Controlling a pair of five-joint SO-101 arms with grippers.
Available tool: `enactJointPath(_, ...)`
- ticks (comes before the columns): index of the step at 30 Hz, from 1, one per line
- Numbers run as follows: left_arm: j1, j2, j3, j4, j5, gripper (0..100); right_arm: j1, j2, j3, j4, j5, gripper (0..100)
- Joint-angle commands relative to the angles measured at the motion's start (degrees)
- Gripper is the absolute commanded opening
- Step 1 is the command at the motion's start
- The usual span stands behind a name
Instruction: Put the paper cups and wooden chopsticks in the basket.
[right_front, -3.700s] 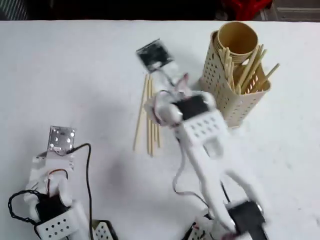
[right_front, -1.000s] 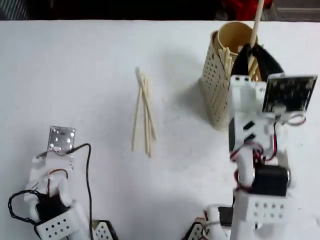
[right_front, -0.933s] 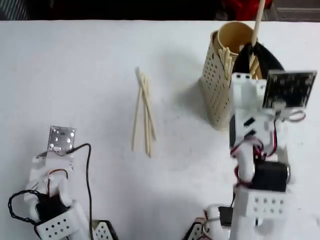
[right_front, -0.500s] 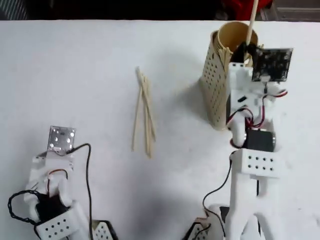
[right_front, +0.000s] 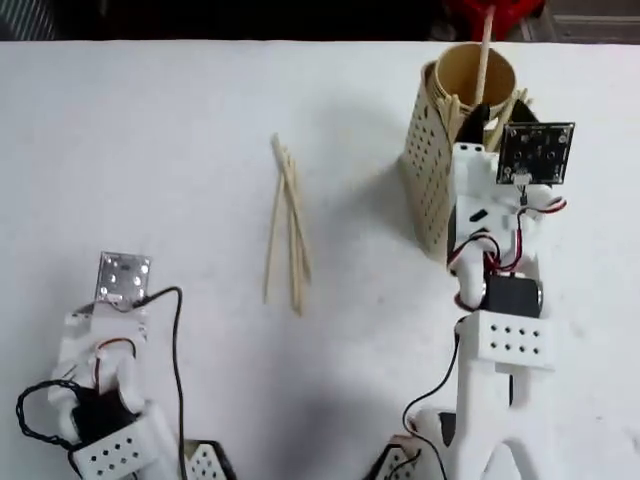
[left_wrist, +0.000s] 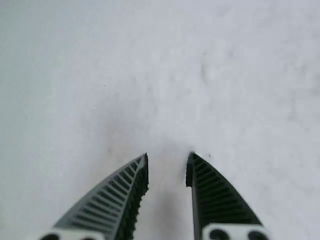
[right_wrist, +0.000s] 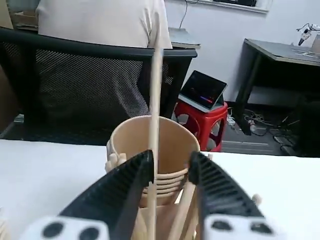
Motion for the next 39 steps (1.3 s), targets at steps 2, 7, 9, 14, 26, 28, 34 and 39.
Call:
enactJointPath(2,-0.40,-0.40,-0.18,0.35,-0.26,14,0.31,-4.26,-0.62,2.42,0.26,16.1)
enactJointPath(7,-0.40,-0.40,-0.18,0.35,-0.26,14,0.04,-9.80,-0.62,8.40,0.35,10.9)
enactJointPath(9,-0.40,-0.40,-0.18,0.35,-0.26,14,0.13,-13.32,-0.62,12.09,0.44,3.9)
enactJointPath(14,-0.40,-0.40,-0.18,0.35,-0.26,14,-0.57,-22.46,-1.76,26.33,0.53,5.9)
enactJointPath(26,-0.40,-0.40,-0.18,0.35,-0.26,14,-28.62,-7.25,-15.82,50.59,0.53,6.3)
enactJointPath(28,-0.40,-0.40,-0.18,0.35,-0.26,14,-32.04,-0.04,-16.18,49.10,0.53,6.3)
enactJointPath(34,-0.40,-0.40,-0.18,0.35,-0.26,14,-33.71,19.74,-22.15,43.91,0.53,6.3)
enactJointPath(39,-0.40,-0.40,-0.18,0.35,-0.26,14,-34.07,33.80,-30.95,43.91,0.53,11.6)
